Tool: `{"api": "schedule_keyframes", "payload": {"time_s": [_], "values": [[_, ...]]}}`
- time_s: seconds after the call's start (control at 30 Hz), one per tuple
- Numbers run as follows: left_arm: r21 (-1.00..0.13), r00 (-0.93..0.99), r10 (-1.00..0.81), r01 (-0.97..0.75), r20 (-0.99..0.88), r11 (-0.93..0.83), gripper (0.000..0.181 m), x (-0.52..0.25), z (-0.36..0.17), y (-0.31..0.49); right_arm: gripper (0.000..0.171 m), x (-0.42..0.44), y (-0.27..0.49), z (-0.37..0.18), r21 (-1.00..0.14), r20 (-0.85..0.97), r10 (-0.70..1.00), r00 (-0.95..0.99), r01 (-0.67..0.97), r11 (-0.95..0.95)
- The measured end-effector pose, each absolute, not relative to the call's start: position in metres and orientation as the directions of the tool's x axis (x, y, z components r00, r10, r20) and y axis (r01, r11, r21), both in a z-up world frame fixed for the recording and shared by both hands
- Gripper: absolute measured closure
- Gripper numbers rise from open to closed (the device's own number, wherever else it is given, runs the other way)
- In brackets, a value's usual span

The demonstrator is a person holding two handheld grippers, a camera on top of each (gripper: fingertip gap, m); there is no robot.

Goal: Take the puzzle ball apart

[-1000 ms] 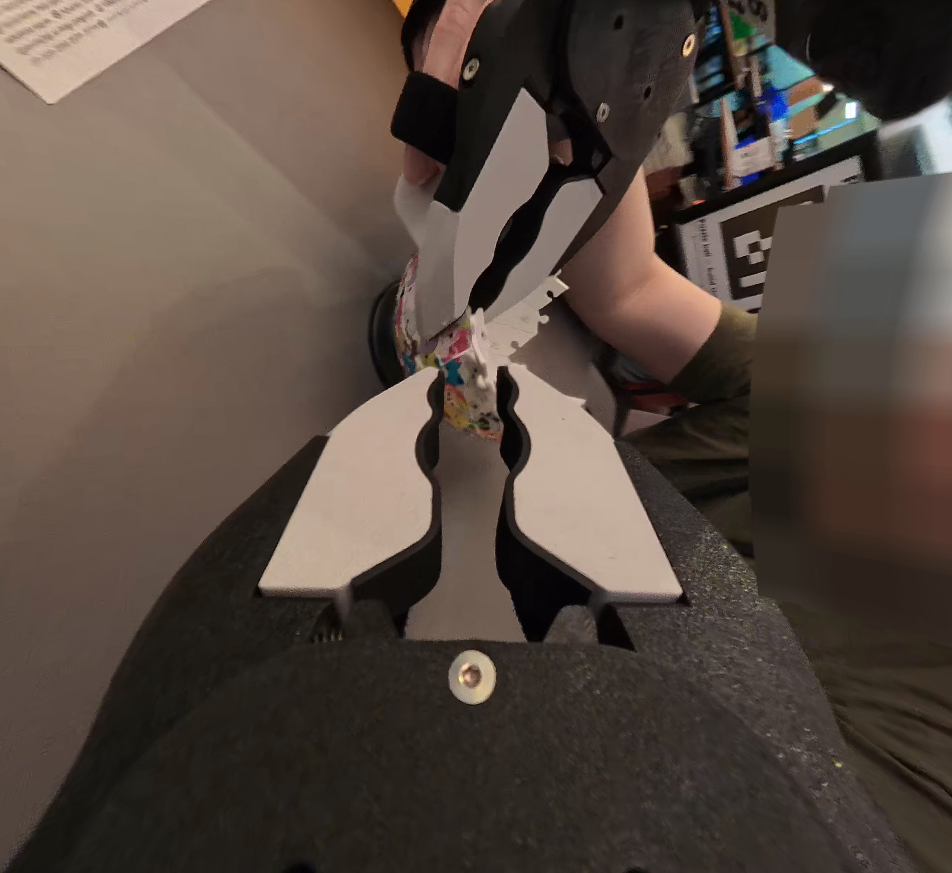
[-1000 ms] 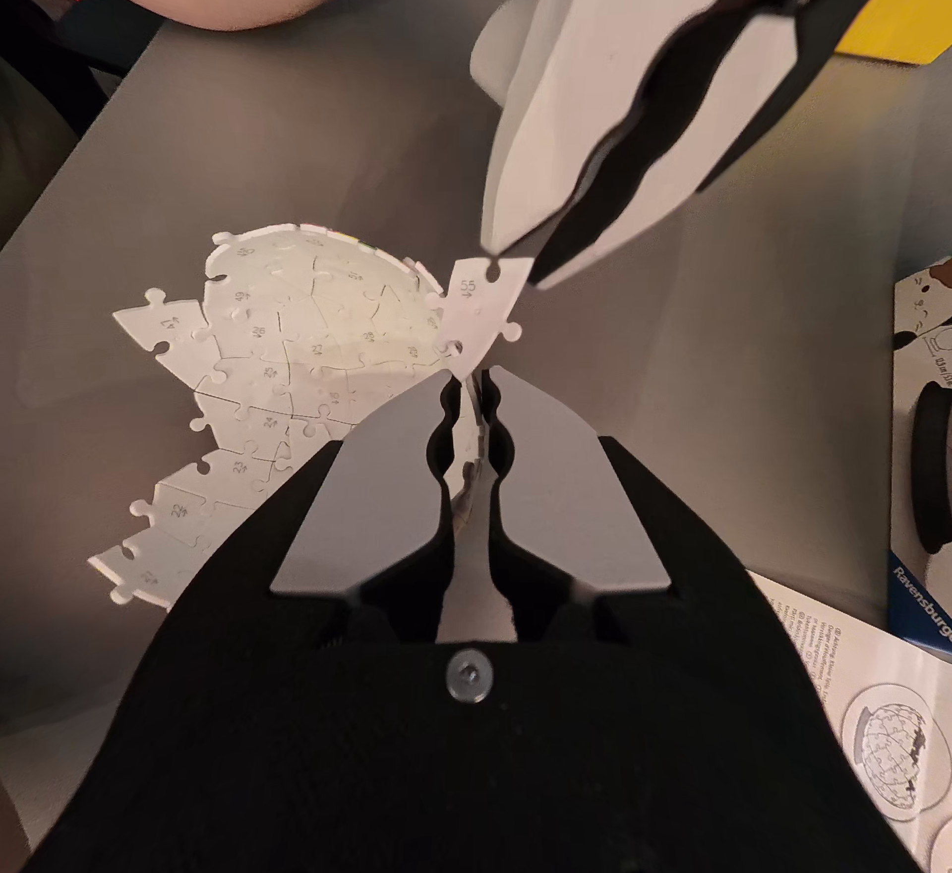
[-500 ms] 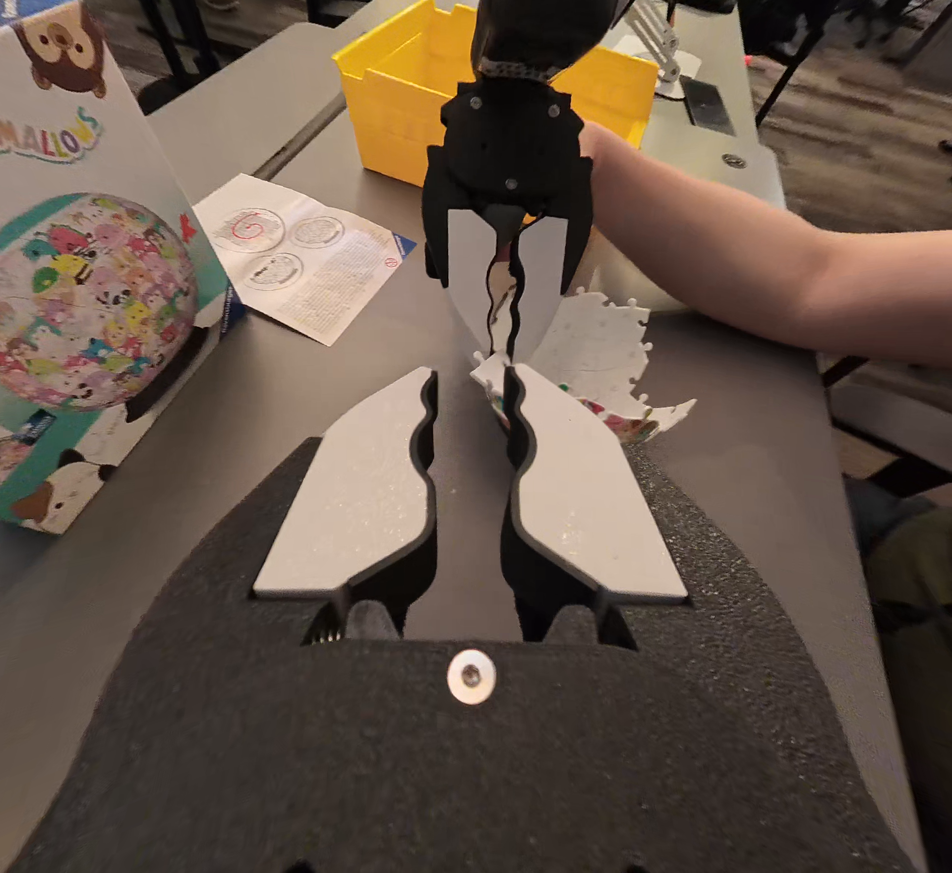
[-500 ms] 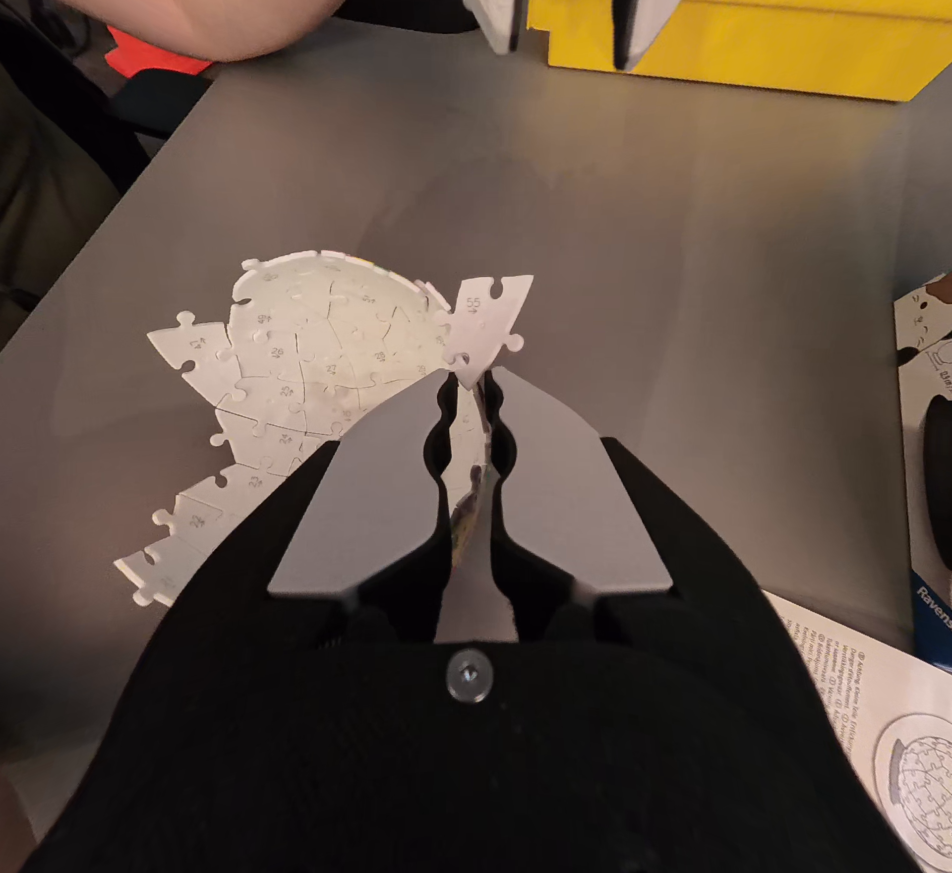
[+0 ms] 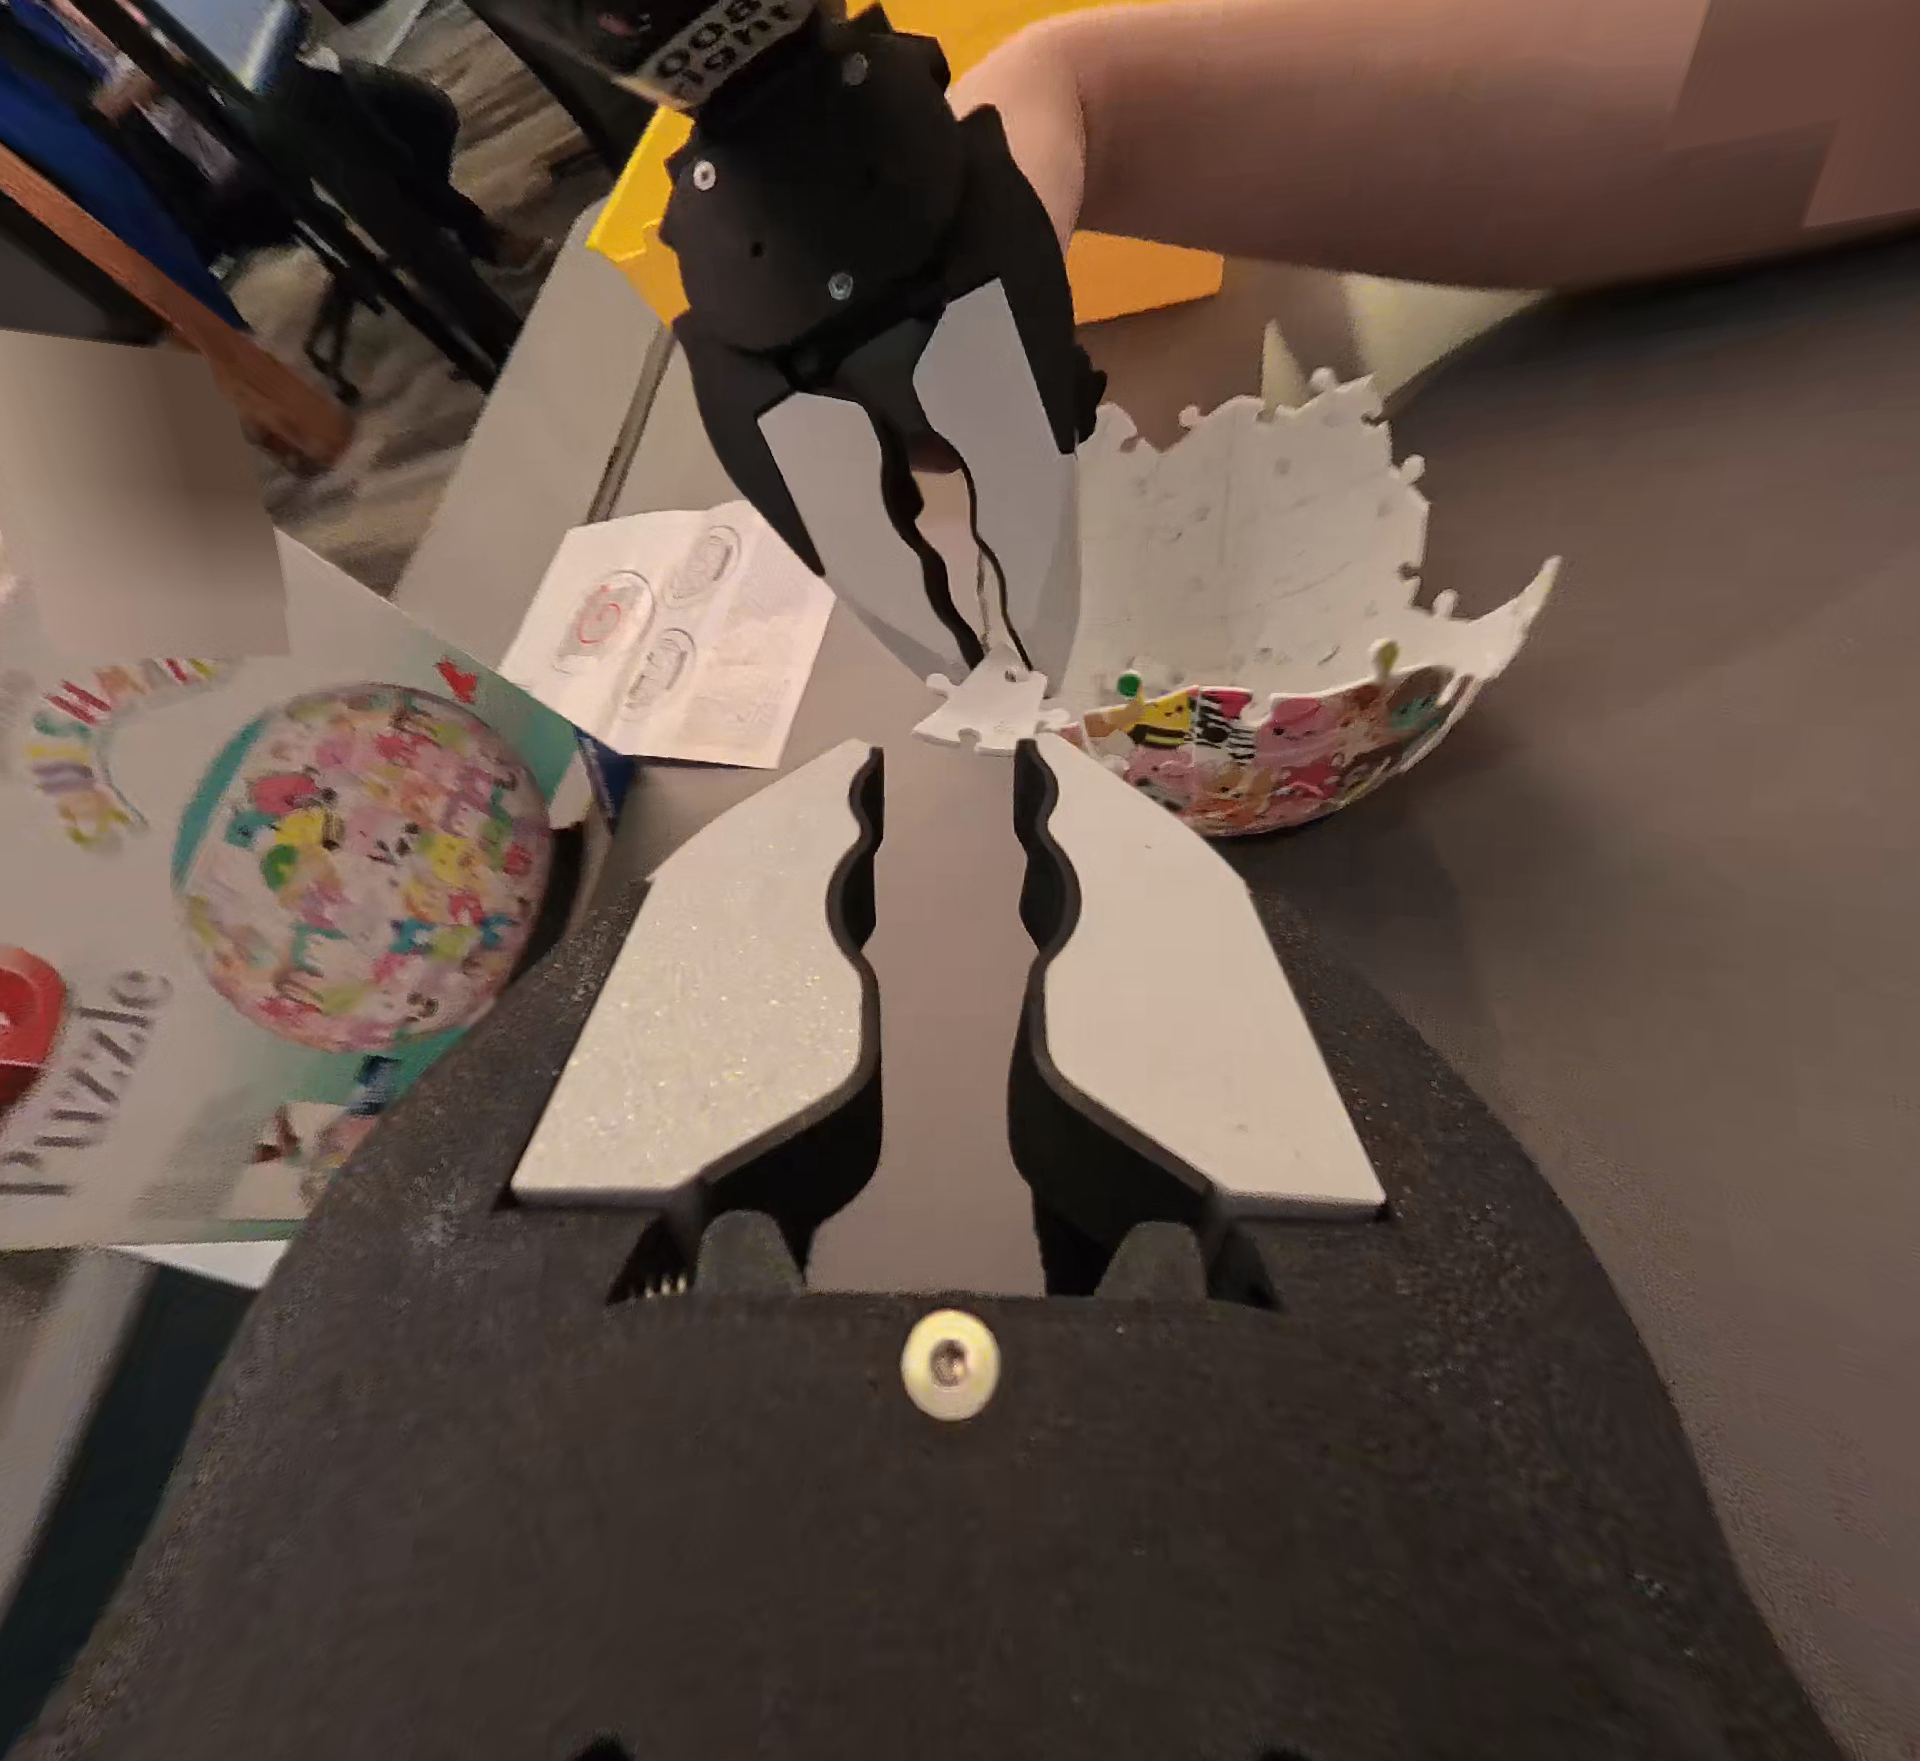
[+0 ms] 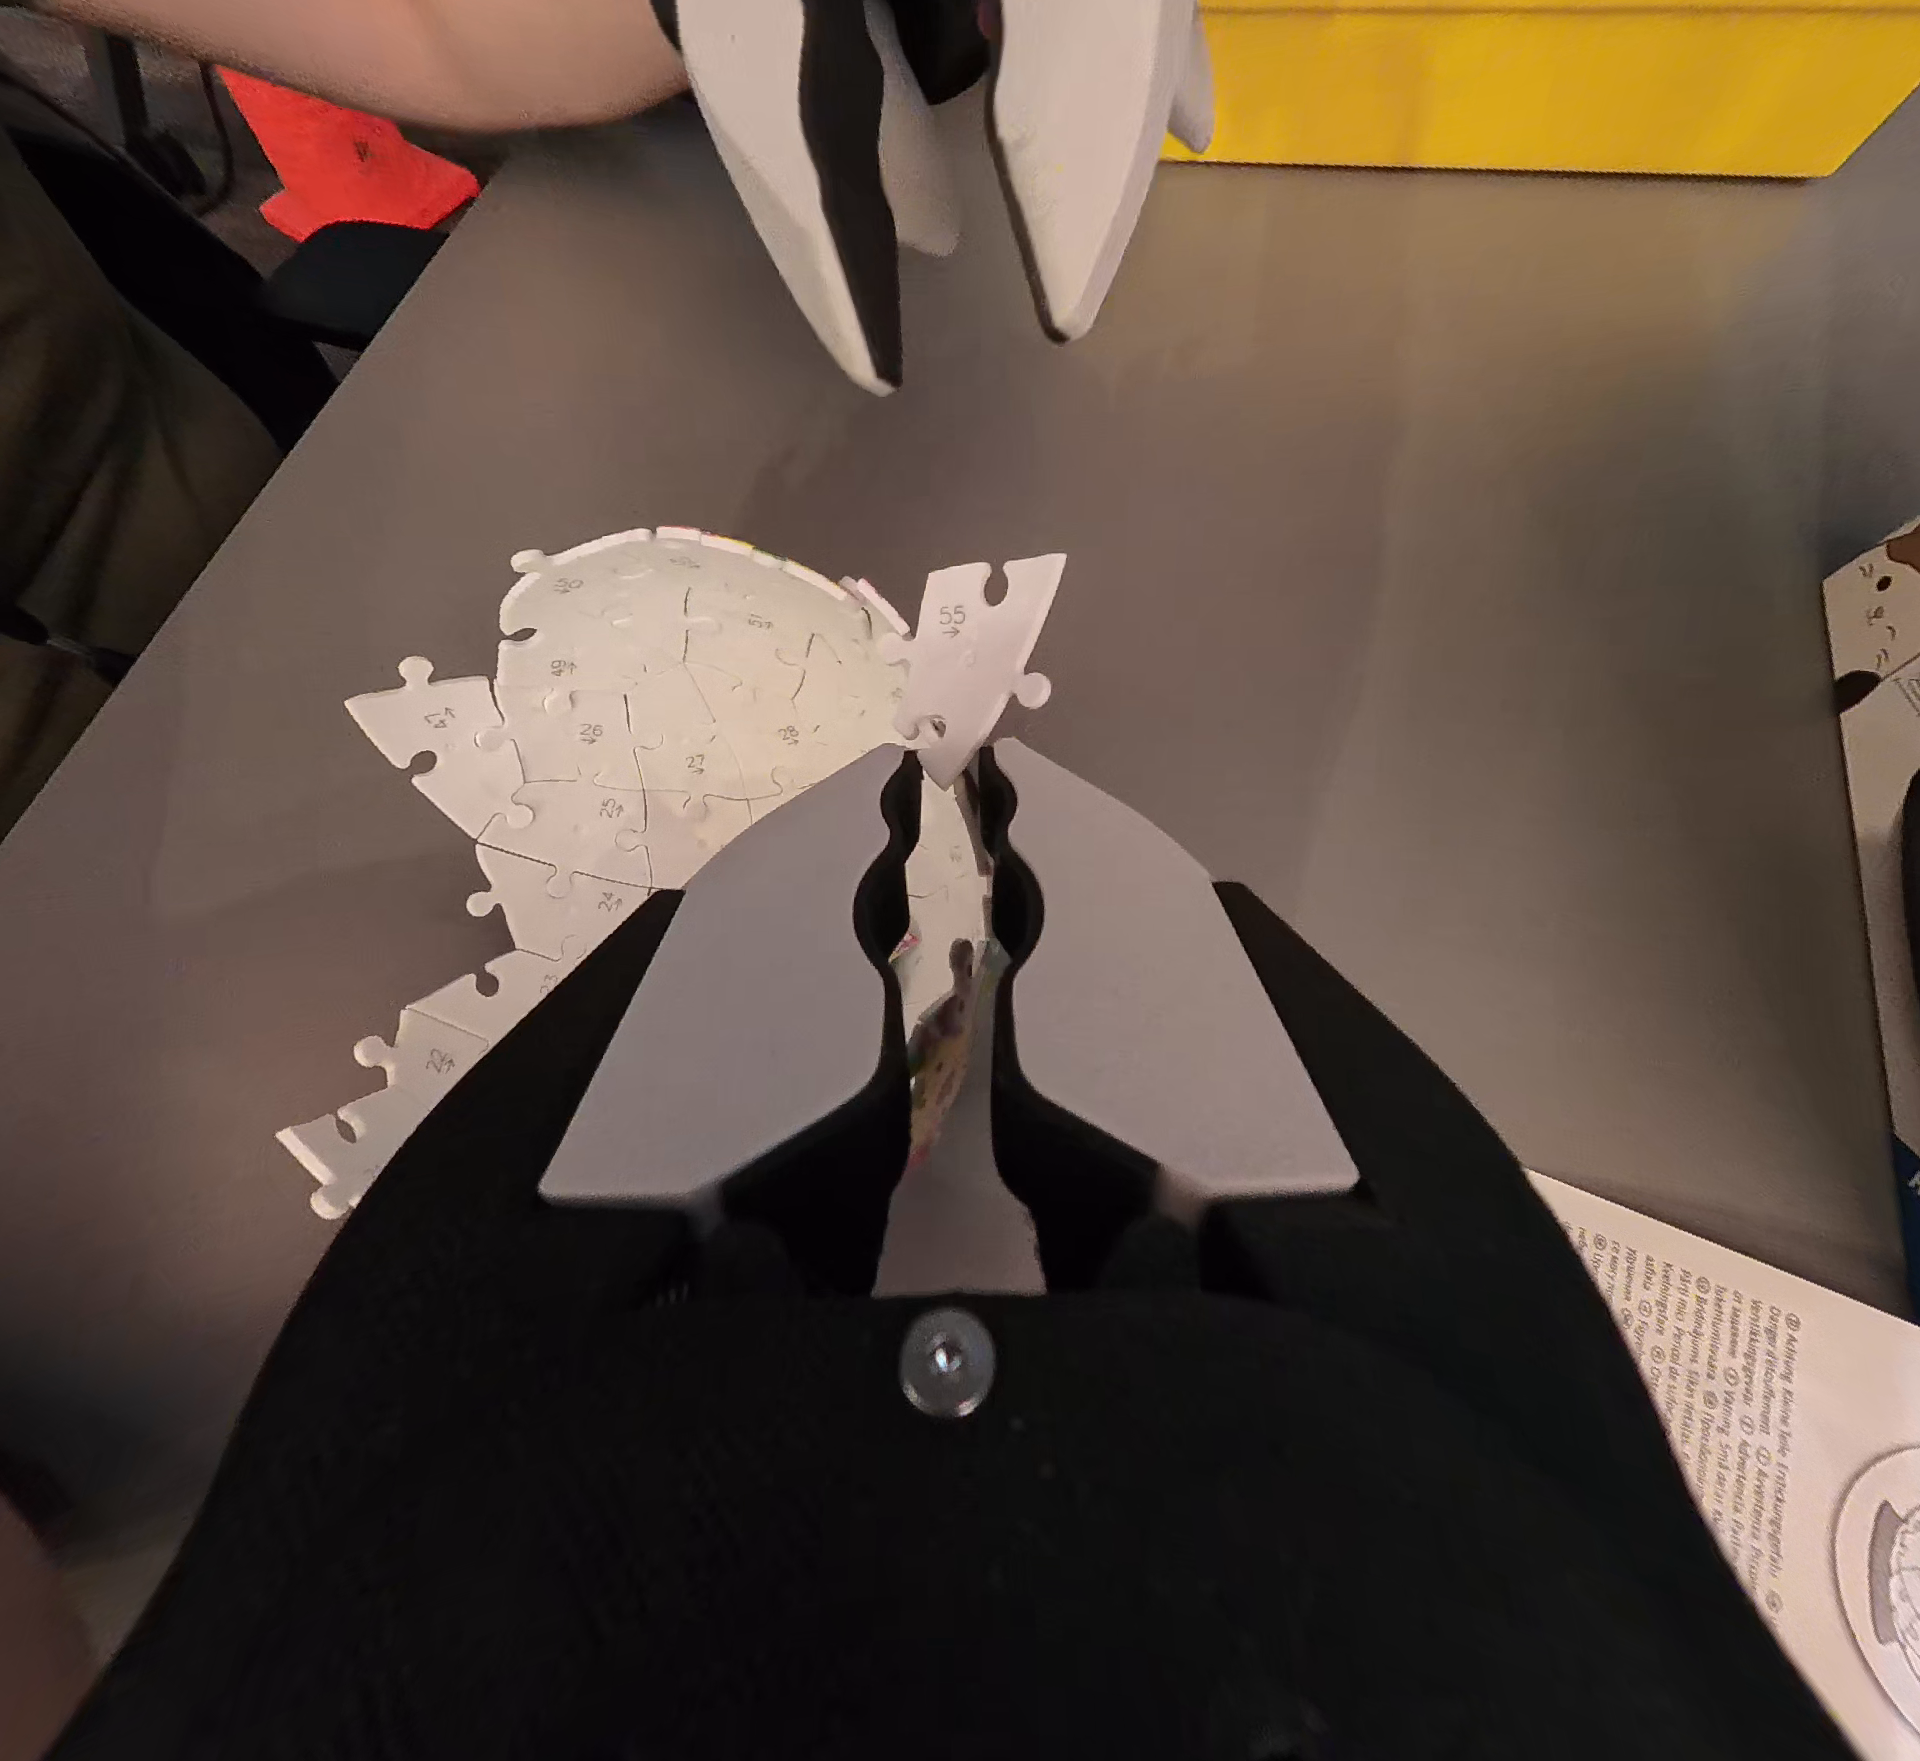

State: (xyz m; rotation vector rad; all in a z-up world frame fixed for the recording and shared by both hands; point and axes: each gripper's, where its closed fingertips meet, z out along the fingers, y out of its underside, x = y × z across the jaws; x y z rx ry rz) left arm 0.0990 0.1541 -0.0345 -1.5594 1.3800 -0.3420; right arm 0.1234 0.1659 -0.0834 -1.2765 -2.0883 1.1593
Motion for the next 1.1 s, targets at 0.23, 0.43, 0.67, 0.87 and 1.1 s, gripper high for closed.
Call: {"api": "schedule_keyframes", "payload": {"time_s": [0.23, 0.43, 0.67, 0.87, 1.1], "values": [[-0.596, 0.153, -0.743, -0.710, -0.652, 0.376, 0.155, 0.105, -0.043, 0.165, 0.160, 0.124, 0.165, -0.083, -0.824, -0.073, 0.872, -0.485, 0.521, 0.221], [-0.500, 0.047, -0.706, -0.739, -0.707, 0.452, 0.153, 0.106, -0.051, 0.165, 0.159, 0.124, 0.164, -0.082, -0.823, -0.083, 0.871, -0.485, 0.526, 0.215], [-0.233, -0.186, -0.546, -0.760, -0.817, 0.607, 0.151, 0.106, -0.061, 0.165, 0.159, 0.123, 0.163, -0.083, -0.820, -0.100, 0.869, -0.485, 0.535, 0.204], [-0.128, -0.303, -0.444, -0.689, -0.843, 0.713, 0.156, 0.113, -0.068, 0.164, 0.157, 0.121, 0.163, -0.088, -0.813, -0.160, 0.864, -0.477, 0.560, 0.159], [-0.077, -0.367, -0.409, -0.658, -0.836, 0.749, 0.170, 0.117, -0.073, 0.168, 0.157, 0.122, 0.164, -0.092, -0.809, -0.186, 0.862, -0.471, 0.571, 0.138]]}}
